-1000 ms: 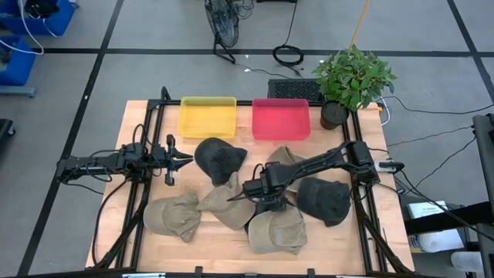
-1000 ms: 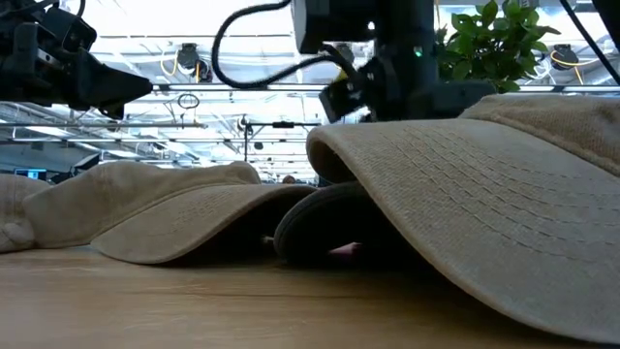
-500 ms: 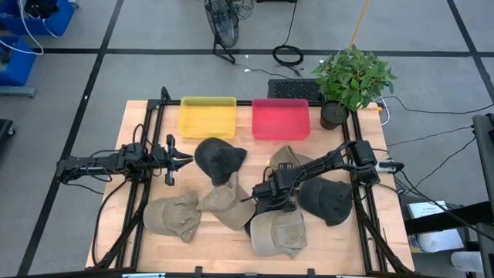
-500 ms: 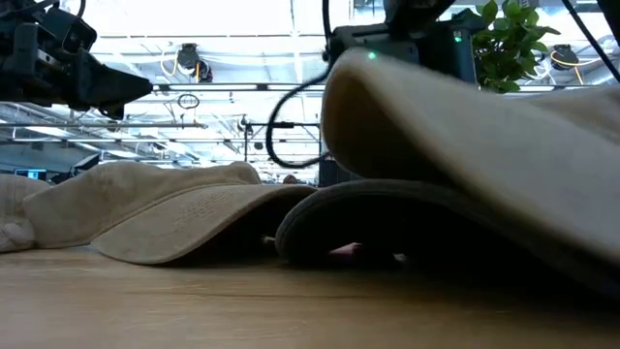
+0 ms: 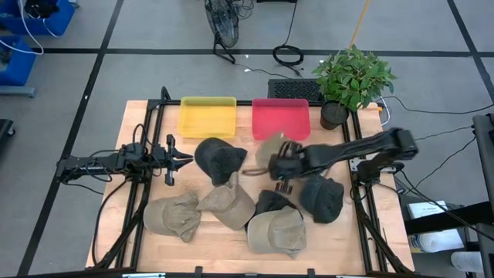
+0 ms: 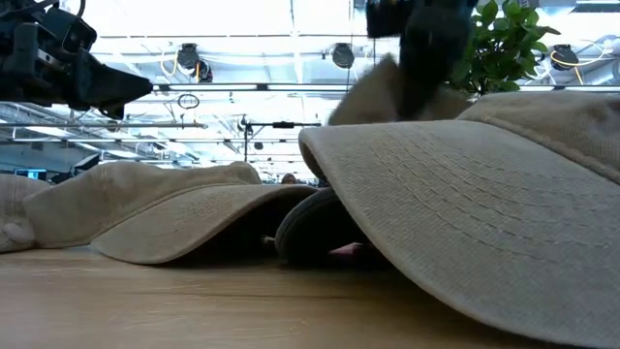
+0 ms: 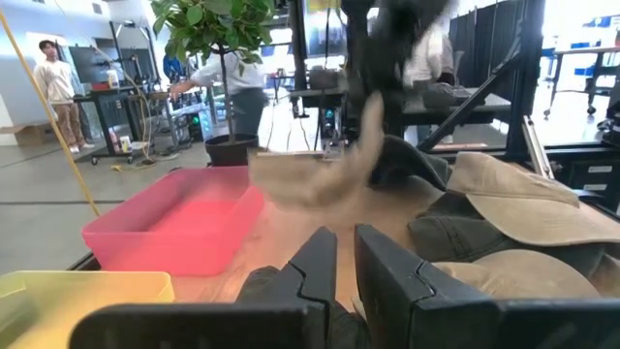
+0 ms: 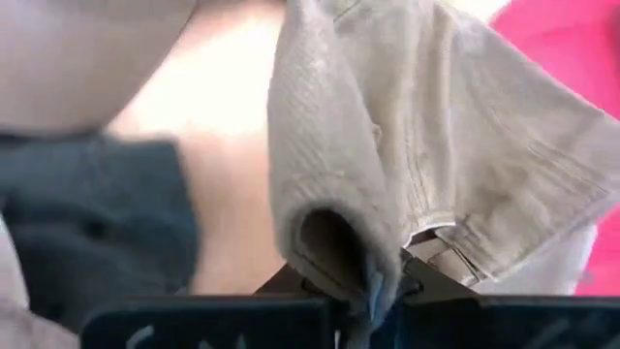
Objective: Pick & Place hat
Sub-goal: Put the brown cap into the red bin
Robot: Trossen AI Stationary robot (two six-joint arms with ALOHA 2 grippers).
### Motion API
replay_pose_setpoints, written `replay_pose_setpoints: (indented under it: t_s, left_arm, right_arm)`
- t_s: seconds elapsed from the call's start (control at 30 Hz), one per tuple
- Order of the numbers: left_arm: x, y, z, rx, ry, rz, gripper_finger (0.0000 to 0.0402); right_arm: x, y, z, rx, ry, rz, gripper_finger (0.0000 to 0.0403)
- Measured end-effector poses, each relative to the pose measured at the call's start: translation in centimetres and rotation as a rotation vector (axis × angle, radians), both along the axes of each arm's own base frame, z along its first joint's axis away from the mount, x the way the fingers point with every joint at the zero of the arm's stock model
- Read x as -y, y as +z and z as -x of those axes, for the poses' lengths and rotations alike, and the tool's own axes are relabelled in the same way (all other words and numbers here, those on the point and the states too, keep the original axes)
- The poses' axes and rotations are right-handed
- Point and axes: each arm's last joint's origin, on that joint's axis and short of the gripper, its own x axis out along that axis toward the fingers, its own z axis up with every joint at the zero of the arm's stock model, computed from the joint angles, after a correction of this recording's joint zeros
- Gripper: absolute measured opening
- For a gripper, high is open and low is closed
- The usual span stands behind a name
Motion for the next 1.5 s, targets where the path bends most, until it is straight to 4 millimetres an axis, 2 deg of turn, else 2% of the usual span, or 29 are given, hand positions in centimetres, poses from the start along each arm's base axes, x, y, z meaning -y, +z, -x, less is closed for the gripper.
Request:
replay_pose_setpoints:
  t_s: [0.13,0.23,0.4,0.53,0.63,0.73,0.97,1.13,1.37,1.5]
  left_arm:
    - [0.0,0.0,0.0,0.000,0.000,0.000,0.0049]
    - [0.0,0.0,0.0,0.000,0.000,0.000,0.0049]
    - [0.0,0.0,0.0,0.000,0.000,0.000,0.0049]
    - [0.0,0.0,0.0,0.000,0.000,0.000,0.0049]
    - [0.0,0.0,0.0,0.000,0.000,0.000,0.0049]
    - [0.0,0.0,0.0,0.000,0.000,0.000,0.0049]
    - [0.0,0.0,0.0,0.000,0.000,0.000,0.0049]
    - [0.0,0.0,0.0,0.000,0.000,0.000,0.0049]
    - [0.0,0.0,0.0,0.000,0.000,0.000,0.0049]
    - [0.0,0.0,0.0,0.000,0.000,0.000,0.0049]
  right_arm:
    - [0.9,3.2,1.8,0.197,-0.056,0.065,0.0007]
    - [1.8,3.8,3.5,0.353,-0.127,0.069,0.0007]
    - [3.2,1.9,5.8,0.660,-0.150,-0.023,0.0006]
    - [5.0,0.3,6.4,0.983,-0.088,-0.091,0.0006]
    - [7.0,-0.7,6.8,1.112,-0.130,-0.066,0.0006]
    - [9.2,-1.5,6.8,1.126,-0.161,-0.049,0.0006]
    - [14.2,-2.5,6.3,1.184,-0.111,-0.011,0.0005]
    - [17.4,-4.3,6.1,1.194,-0.091,-0.046,0.0005]
    - [21.1,-6.9,6.1,1.238,-0.037,-0.050,0.0005]
    - [22.6,-8.5,6.7,1.192,-0.056,-0.087,0.0005]
